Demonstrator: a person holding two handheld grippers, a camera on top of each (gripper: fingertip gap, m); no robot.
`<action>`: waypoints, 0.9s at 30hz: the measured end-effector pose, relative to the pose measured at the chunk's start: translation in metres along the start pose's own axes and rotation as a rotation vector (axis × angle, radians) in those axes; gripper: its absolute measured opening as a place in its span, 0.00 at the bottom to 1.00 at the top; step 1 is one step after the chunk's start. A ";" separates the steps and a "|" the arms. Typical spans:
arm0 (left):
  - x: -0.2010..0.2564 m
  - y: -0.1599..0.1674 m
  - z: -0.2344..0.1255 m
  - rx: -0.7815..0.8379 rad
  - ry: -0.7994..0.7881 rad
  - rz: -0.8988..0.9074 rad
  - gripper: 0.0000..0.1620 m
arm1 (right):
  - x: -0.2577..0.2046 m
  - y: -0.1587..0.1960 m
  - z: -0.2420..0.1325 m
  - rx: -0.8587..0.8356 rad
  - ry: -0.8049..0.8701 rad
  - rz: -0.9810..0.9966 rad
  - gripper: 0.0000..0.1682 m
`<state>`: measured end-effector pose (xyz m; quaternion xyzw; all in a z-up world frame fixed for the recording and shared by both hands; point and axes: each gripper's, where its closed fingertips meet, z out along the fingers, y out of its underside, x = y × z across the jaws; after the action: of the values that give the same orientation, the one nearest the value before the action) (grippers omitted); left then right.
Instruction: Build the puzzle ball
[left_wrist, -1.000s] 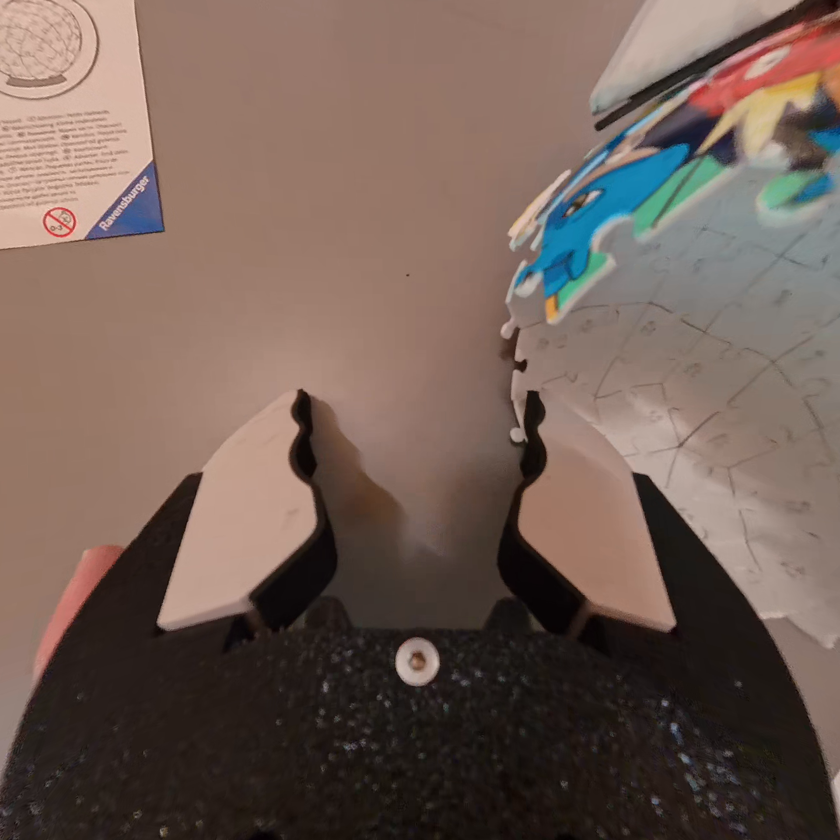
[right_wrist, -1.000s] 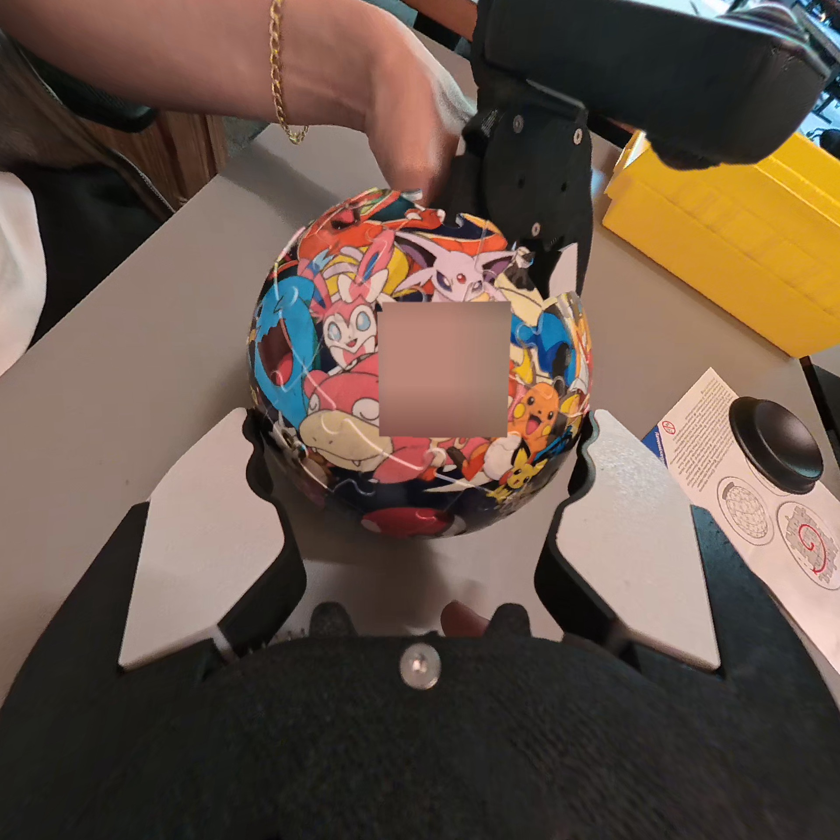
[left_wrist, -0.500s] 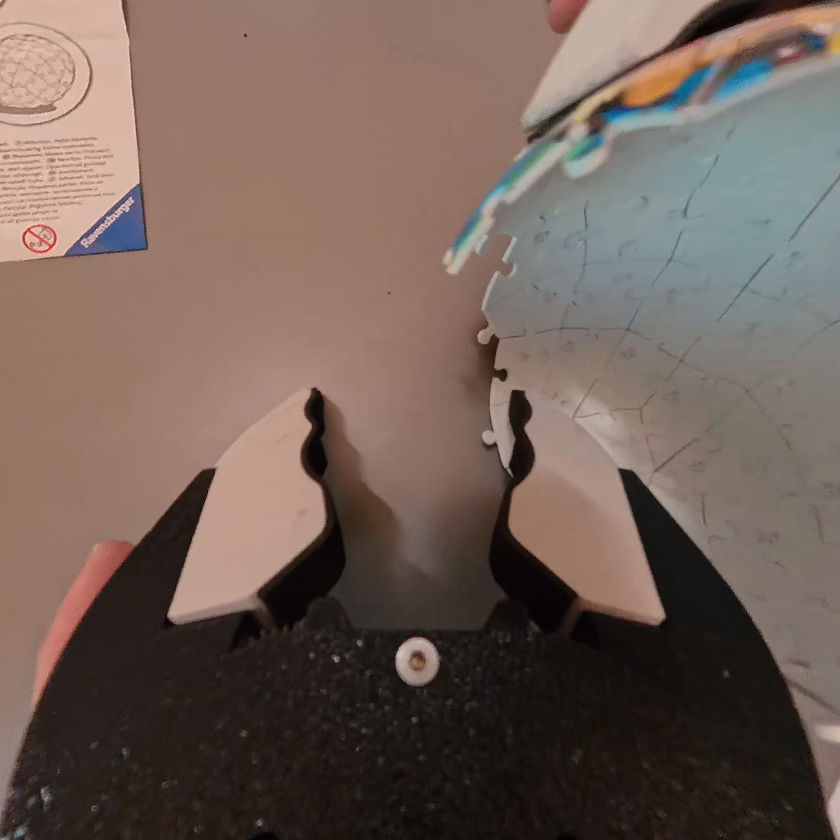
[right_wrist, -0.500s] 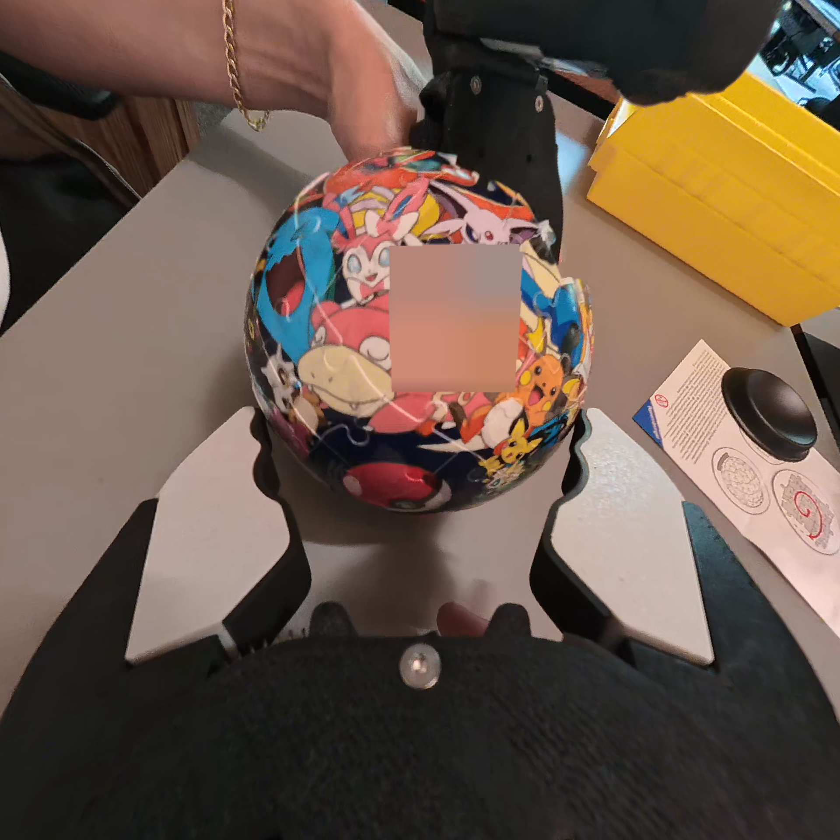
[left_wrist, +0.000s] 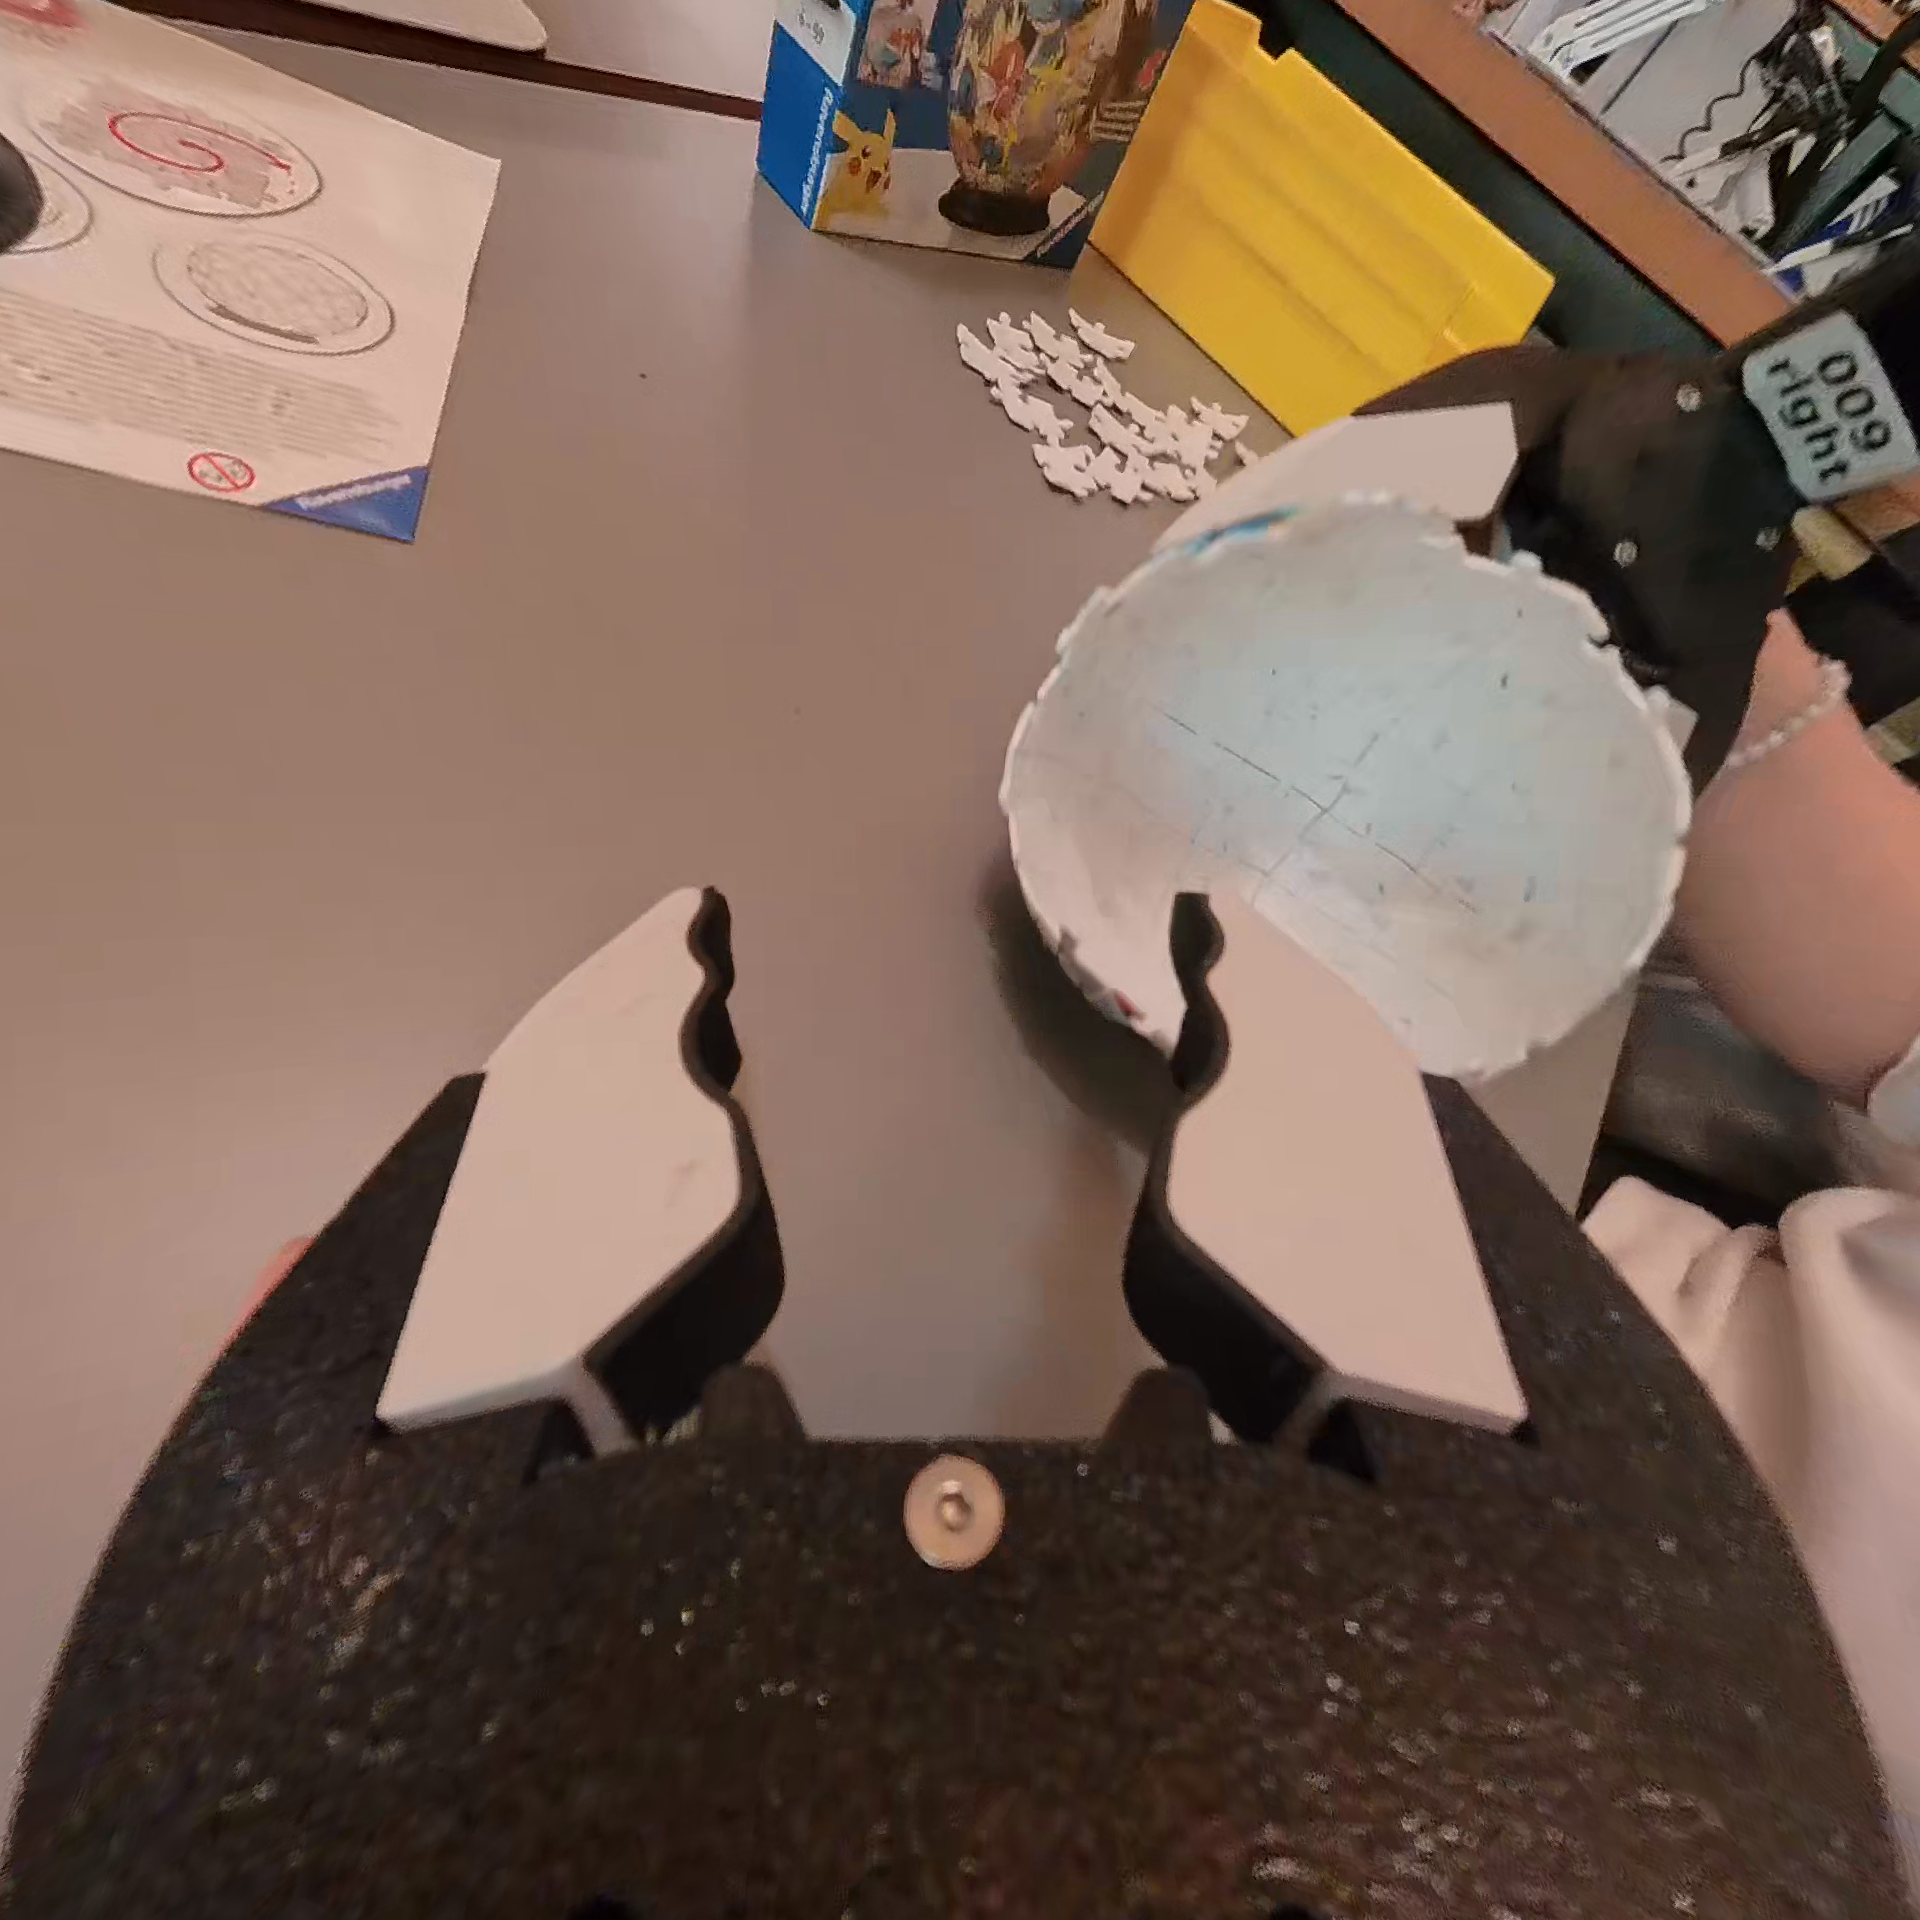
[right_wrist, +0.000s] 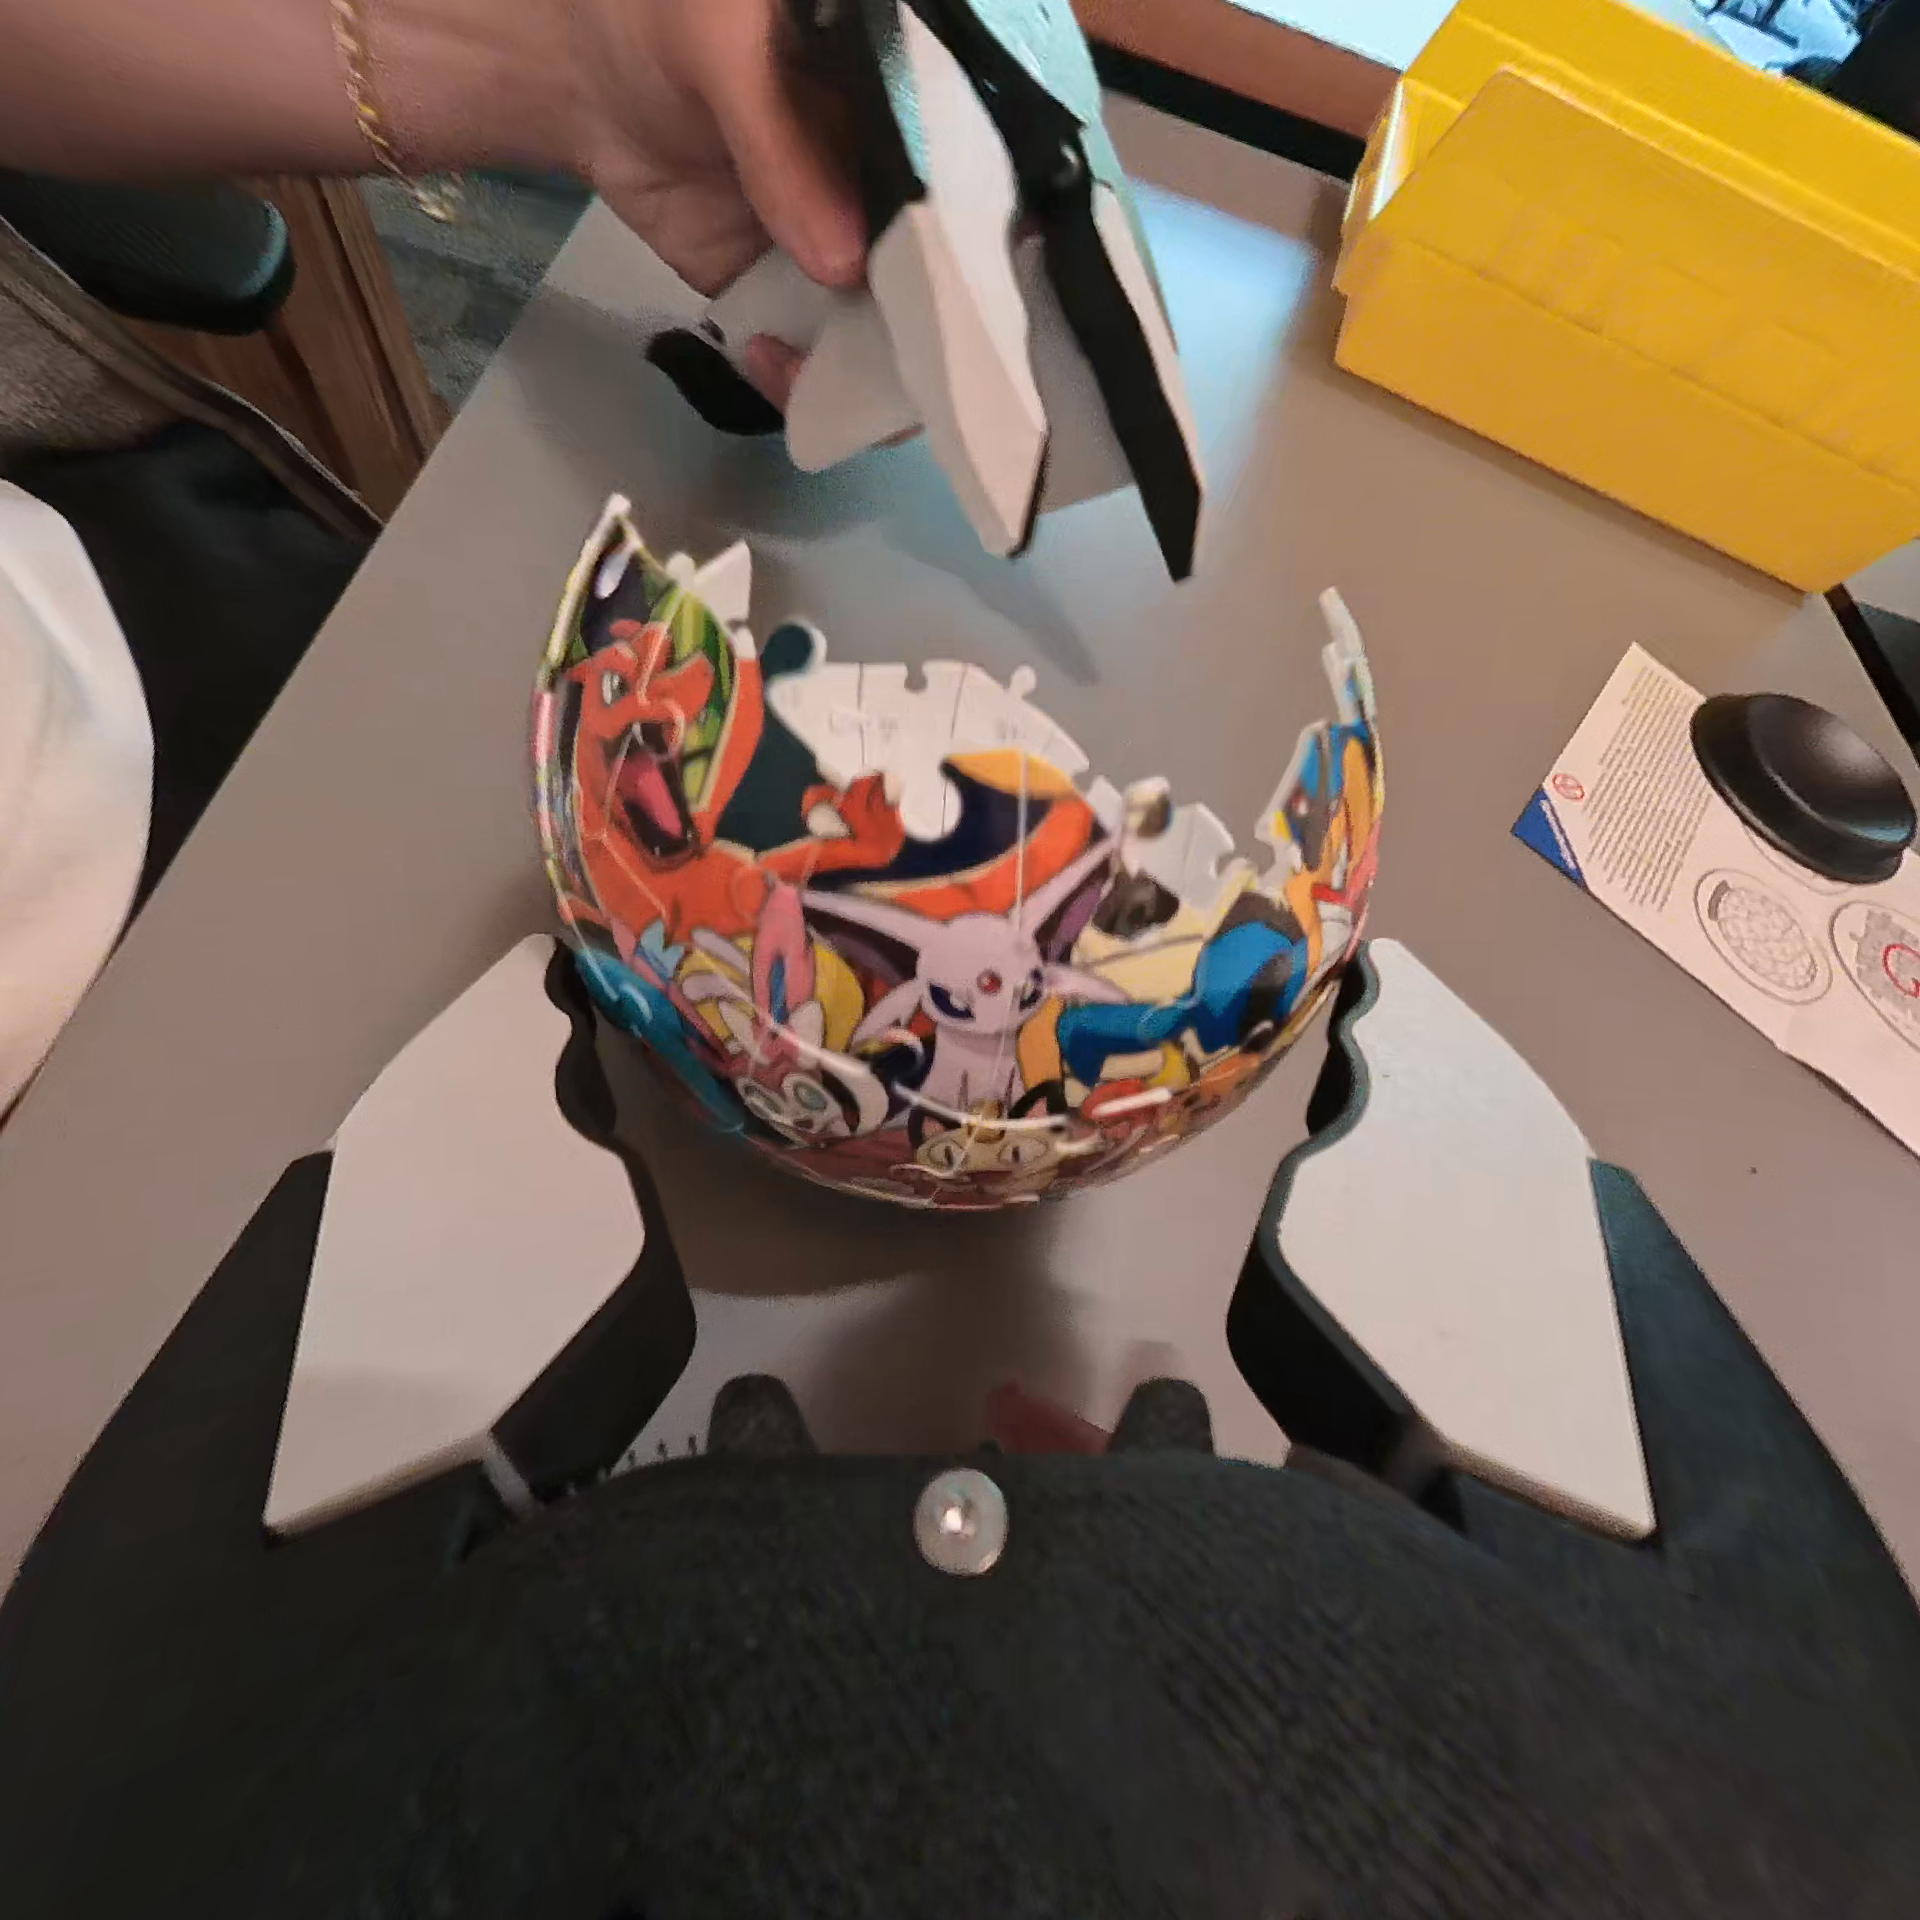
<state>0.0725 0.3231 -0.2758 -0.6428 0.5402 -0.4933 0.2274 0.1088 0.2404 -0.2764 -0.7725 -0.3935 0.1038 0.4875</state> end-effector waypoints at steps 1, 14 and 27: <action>0.001 0.005 -0.004 0.009 -0.020 0.024 0.52 | -0.001 0.002 -0.001 -0.021 0.008 0.003 0.78; 0.075 0.077 -0.005 -0.217 -0.096 0.224 0.49 | -0.034 0.024 -0.004 -0.273 0.004 0.146 0.79; 0.035 0.052 0.010 -0.162 -0.316 0.214 0.46 | 0.002 0.014 0.006 -0.266 0.328 0.307 0.78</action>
<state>0.0547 0.2727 -0.3093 -0.6673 0.6009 -0.3143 0.3080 0.1139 0.2423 -0.2909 -0.8869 -0.1976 -0.0031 0.4176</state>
